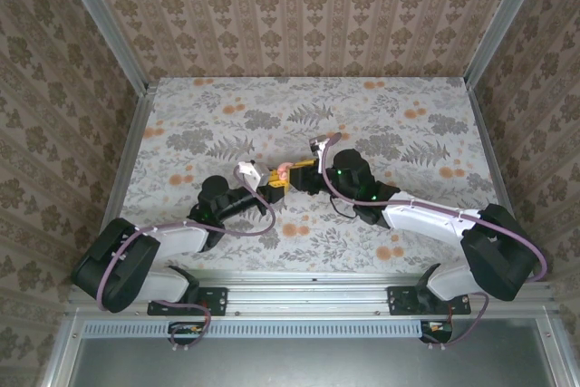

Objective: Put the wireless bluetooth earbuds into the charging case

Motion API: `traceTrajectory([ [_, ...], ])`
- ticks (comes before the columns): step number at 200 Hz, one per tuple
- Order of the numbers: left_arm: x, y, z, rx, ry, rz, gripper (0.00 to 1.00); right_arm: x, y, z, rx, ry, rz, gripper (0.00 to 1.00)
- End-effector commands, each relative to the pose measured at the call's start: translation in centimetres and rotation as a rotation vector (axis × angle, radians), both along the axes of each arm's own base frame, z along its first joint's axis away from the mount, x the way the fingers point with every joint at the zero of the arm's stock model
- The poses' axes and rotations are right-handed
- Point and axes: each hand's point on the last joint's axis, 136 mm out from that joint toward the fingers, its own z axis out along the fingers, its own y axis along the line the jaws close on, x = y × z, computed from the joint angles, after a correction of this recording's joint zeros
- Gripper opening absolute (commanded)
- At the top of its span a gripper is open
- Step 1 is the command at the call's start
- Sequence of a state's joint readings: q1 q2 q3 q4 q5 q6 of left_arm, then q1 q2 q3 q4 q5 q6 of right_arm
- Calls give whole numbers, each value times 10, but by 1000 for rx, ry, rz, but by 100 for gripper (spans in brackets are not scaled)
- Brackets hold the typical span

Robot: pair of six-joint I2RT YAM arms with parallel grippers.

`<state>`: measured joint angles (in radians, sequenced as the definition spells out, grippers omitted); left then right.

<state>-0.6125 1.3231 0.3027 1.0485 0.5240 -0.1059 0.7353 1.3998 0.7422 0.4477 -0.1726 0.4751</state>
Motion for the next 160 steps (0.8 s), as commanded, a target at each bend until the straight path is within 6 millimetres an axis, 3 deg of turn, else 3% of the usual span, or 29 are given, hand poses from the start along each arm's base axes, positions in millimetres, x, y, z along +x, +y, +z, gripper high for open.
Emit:
traceTrajectory([
  [1,4,-1,21,-46,-60,5,7,-9,9,8,53,6,60,37],
  [100,3,-1,21,-44,-62,3,7,-5,3,9,103,32,42,39],
  [105,3,-1,21,-44,-62,3,7,-6,0,21,123,10,40,39],
  [160,2,0,21,-42,-63,3,7,-6,-11,32,141,-11,15,41],
])
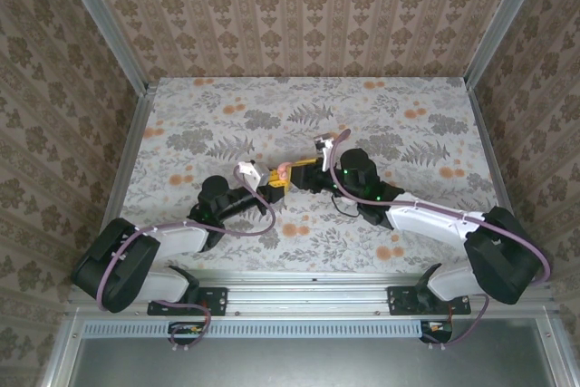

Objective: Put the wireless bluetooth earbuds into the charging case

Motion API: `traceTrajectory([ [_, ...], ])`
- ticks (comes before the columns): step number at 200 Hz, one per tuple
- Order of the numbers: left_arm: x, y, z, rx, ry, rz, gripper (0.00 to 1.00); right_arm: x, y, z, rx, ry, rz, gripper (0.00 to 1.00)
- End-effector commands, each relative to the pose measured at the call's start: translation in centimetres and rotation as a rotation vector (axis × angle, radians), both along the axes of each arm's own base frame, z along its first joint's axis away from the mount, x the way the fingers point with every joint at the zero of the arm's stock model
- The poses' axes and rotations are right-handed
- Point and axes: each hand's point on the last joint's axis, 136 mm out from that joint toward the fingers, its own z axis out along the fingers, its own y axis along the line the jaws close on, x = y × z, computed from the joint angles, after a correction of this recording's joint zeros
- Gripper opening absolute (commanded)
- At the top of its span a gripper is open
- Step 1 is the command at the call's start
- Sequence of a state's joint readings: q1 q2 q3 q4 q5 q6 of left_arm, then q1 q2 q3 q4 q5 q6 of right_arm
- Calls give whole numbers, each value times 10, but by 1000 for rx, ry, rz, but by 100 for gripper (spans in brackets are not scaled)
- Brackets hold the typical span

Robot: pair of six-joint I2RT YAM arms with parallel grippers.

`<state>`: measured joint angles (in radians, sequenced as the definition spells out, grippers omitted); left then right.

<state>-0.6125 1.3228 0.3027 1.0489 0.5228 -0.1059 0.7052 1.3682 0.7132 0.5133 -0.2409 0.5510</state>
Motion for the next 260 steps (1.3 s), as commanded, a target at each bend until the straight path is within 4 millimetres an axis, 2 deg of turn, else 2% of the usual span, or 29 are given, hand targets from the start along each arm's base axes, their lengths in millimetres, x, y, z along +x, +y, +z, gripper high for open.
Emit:
traceTrajectory([
  [1,1,0,21,-42,-63,2,7,-3,-7,17,40,-31,-5,41],
  [37,-1,0,21,-43,-65,-8,7,-5,-16,26,41,-60,-20,44],
  [89,-5,-2,22,-39,-57,-34,7,-12,-31,25,7,-87,-44,45],
  [123,-6,-3,21,-37,-46,-44,7,-19,-38,32,-19,-150,-40,49],
  [227,-9,-10,18,-27,2,-89,7,-35,-52,25,-182,-318,21,57],
  [252,-9,-11,21,-22,-3,-96,7,-36,-55,27,-204,-369,46,62],
  [260,-10,-11,22,-22,-6,-99,7,-36,-56,27,-214,-373,50,72],
])
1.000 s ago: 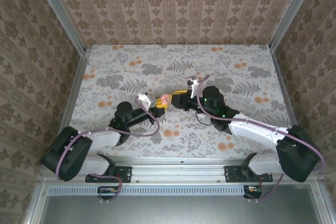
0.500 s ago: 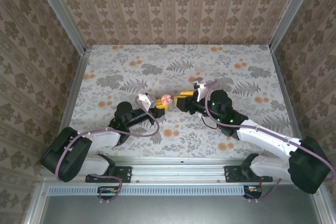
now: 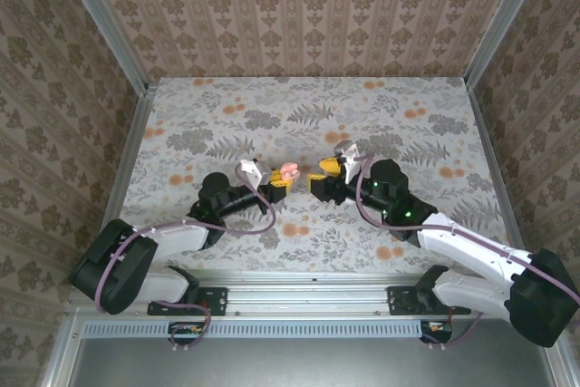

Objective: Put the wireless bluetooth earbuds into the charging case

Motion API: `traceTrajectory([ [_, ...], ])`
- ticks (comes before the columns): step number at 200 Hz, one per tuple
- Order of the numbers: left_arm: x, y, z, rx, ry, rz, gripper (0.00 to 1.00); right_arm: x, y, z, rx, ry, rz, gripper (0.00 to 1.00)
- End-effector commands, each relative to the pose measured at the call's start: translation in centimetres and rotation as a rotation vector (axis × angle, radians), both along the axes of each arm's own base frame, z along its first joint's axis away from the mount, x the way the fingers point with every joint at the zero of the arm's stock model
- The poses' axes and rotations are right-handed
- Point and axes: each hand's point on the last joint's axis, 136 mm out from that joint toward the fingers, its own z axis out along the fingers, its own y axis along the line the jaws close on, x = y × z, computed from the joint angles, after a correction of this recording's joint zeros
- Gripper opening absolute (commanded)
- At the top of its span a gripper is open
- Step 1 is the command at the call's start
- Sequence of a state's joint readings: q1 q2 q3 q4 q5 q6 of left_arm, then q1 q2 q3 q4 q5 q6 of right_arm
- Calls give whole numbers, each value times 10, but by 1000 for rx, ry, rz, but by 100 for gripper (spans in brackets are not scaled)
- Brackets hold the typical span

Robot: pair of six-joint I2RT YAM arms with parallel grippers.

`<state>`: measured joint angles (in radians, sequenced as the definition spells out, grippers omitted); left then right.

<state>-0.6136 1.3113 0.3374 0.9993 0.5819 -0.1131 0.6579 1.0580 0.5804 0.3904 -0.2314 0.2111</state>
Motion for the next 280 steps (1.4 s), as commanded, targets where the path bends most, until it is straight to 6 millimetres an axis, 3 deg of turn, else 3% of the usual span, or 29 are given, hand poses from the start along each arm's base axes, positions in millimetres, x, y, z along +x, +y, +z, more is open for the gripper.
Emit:
traceTrajectory([
  [1,-4,-4,15,-19,-16,-39,6,-4,-4,0,-52,-62,38,72],
  [29,-6,-5,16,-14,-10,-54,7,-3,-7,-3,-89,-96,52,88],
  [58,-12,-7,17,-9,-3,-86,7,-6,-4,-1,-145,-133,117,90],
  [67,-13,-7,18,-7,-5,-90,6,-7,-3,-2,-160,-132,150,100],
  [135,-23,-3,19,7,-26,-112,7,-13,14,-15,-207,-183,395,100],
  [195,-30,-1,20,43,-59,-131,7,-19,21,-47,-391,-187,594,98],
  [241,-34,-2,22,47,-80,-141,7,-11,27,-51,-431,-189,639,97],
  [280,-34,-3,24,50,-89,-144,7,-7,43,-52,-393,-158,711,94],
])
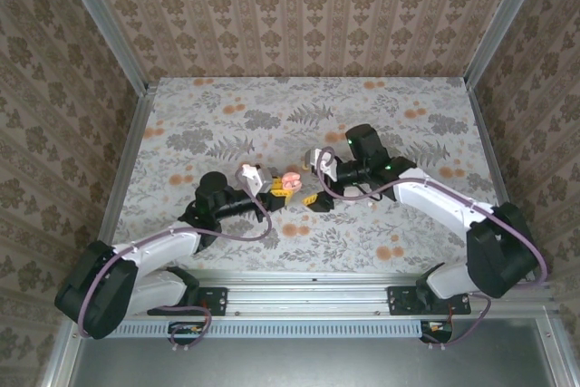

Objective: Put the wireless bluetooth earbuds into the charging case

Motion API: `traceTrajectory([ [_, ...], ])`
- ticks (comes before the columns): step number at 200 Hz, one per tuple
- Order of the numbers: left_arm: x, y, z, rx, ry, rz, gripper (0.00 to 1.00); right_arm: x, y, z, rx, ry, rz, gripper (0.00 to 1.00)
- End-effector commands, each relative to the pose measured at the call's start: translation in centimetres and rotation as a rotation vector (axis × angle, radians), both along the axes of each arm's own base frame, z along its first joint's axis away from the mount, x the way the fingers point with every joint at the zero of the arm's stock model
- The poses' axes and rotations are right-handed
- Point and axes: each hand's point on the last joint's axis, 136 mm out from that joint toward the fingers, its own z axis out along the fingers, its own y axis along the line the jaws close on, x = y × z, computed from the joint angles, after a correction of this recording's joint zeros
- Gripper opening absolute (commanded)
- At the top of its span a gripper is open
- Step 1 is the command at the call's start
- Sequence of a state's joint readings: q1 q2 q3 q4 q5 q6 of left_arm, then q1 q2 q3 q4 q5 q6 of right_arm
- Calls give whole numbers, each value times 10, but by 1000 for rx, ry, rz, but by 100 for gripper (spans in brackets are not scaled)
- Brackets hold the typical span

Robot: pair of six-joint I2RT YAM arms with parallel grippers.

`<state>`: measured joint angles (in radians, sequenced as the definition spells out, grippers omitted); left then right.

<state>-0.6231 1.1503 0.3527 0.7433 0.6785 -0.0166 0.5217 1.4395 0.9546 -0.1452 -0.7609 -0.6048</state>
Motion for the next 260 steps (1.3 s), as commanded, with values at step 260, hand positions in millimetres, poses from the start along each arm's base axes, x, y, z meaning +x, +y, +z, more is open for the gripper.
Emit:
traceTrajectory([
  [260,-6,-2,24,-21,-96,-25,7,-22,7,38,99,-132,163,55],
])
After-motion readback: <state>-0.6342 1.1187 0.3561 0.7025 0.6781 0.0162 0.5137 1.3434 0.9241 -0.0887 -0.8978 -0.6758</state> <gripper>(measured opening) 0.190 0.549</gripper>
